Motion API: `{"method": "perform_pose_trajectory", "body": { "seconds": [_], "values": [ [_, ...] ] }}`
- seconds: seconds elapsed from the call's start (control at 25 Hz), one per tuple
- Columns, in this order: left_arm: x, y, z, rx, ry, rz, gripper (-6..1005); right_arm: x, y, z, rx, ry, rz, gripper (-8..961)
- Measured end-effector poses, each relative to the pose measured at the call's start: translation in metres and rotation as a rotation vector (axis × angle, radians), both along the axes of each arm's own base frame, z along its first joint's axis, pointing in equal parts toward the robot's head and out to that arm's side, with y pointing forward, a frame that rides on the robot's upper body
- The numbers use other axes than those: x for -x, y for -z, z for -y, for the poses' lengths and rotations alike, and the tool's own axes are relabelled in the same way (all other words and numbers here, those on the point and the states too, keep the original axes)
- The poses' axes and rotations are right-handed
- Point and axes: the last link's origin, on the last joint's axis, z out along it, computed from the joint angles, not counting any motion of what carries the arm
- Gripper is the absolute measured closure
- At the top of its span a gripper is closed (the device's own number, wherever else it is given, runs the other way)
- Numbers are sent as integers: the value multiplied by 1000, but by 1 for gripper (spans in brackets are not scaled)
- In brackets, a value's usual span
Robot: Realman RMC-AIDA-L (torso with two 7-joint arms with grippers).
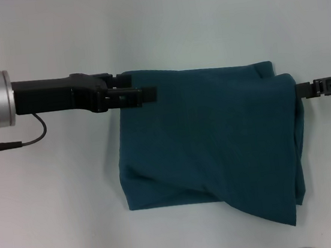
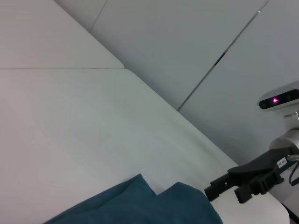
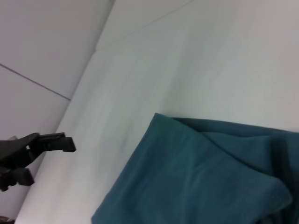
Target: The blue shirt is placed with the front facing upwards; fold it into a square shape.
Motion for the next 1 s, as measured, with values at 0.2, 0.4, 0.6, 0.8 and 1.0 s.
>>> {"method": "perform_pose_trajectory", "body": {
  "seconds": [0.2, 0.4, 0.6, 0.8, 1.0],
  "values": [
    [-2, 0, -2, -3, 6, 0, 104, 4, -3, 4, 18, -14, -28, 136],
    [-3, 0, -3, -5, 11, 1, 105, 3, -3, 7, 24, -18, -34, 150],
    [-5, 0, -4, -6, 14, 0, 106, 3, -1, 9, 25, -19, -39, 157],
    [-6, 1, -6, -11, 20, -1, 106, 4, 5, 9, 34, -20, -40, 164],
    [-4, 4, -6, -7, 19, 1, 105, 3, 9, 9, 31, -11, -37, 171]
  ]
}}
